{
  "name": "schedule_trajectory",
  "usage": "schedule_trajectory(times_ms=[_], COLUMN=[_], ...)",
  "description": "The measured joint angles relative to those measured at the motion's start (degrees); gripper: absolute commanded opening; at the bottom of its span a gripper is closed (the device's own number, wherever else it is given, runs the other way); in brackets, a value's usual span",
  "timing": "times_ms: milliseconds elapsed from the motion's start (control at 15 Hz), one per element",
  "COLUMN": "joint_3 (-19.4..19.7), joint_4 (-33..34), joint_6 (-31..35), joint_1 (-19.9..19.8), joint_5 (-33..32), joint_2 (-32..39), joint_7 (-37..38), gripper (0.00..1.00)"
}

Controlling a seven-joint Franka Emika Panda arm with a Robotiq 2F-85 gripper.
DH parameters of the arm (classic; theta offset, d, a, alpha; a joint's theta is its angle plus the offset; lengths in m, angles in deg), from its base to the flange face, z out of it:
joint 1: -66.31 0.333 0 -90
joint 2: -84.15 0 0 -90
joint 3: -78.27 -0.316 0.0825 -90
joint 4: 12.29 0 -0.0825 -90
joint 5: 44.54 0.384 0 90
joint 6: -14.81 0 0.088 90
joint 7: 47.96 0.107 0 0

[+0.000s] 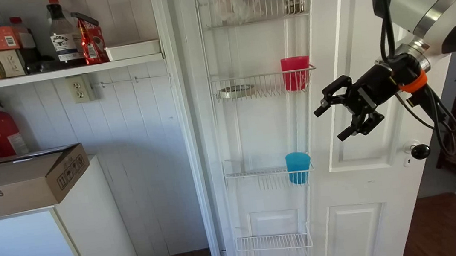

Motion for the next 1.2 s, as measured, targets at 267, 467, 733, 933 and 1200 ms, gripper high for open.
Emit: schedule_trajectory(times_ms=[267,467,733,933,1200], joint_3=[-6.0,-14.5,-20.8,-23.7,-25.7], joint_4=[0.2,0.8,3.5,5.9,9.1], joint_6=[0.0,0.4,3.1,8.2,15.8], joint_1=[-5.7,-13.2,-17.6,-18.6,-18.5], joint_5=[0.0,0.0,-0.1,-0.1,0.0], joint_2=[0.2,2.7,7.7,11.3,15.2], joint_7=[0.1,0.1,0.0,-0.2,-1.5], gripper=[1.00,1.00,1.00,1.00,1.00])
